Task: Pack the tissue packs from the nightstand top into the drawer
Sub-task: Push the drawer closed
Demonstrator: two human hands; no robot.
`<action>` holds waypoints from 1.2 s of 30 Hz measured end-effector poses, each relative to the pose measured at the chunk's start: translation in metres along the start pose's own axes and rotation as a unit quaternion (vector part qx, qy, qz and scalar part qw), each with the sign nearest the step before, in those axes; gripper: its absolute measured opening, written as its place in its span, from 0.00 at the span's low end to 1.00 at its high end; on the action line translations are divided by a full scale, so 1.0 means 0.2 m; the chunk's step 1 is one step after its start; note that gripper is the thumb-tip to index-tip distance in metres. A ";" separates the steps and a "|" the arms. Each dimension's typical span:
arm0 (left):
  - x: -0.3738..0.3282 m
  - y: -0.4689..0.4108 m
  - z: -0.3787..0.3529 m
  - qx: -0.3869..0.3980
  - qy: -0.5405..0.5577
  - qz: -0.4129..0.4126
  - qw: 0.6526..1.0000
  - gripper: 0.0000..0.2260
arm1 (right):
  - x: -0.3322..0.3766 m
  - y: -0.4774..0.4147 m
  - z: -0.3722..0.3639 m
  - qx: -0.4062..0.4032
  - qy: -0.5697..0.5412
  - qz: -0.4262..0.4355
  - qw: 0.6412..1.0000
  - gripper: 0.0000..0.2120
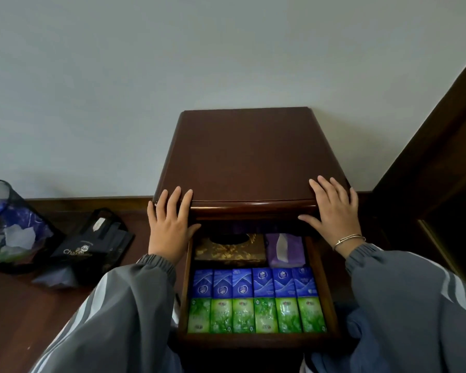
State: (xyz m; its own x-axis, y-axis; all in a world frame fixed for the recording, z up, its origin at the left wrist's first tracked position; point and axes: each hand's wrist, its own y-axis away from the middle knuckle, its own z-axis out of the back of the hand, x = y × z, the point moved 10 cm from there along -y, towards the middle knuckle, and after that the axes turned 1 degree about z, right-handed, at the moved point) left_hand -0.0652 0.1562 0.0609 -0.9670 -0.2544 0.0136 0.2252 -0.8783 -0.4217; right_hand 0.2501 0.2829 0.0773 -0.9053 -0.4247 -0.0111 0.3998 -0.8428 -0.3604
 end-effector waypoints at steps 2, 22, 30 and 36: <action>0.00 0.00 -0.02 -0.020 0.002 0.009 1.000 0.37 | -0.01 0.00 0.00 -0.025 0.000 -0.003 1.000 0.40; -0.09 0.60 0.02 0.088 0.483 0.384 0.782 0.20 | 0.06 0.36 0.06 0.083 -0.451 -0.234 0.857 0.21; -0.46 1.36 -0.17 0.237 0.639 0.650 0.335 0.27 | 0.49 1.60 -0.34 0.449 -0.619 -0.576 0.289 0.33; -0.33 1.44 -0.16 0.212 0.603 0.705 0.306 0.29 | 0.40 1.51 -0.39 0.320 -0.658 -0.645 0.220 0.37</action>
State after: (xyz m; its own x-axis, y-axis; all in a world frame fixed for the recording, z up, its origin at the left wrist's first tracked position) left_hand 0.0602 -0.0666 -0.0913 0.8457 -0.3917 -0.3624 0.2667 -0.2781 0.9228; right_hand 0.2866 0.0205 -0.1042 0.3317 0.9319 0.1468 0.2525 -0.2377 0.9380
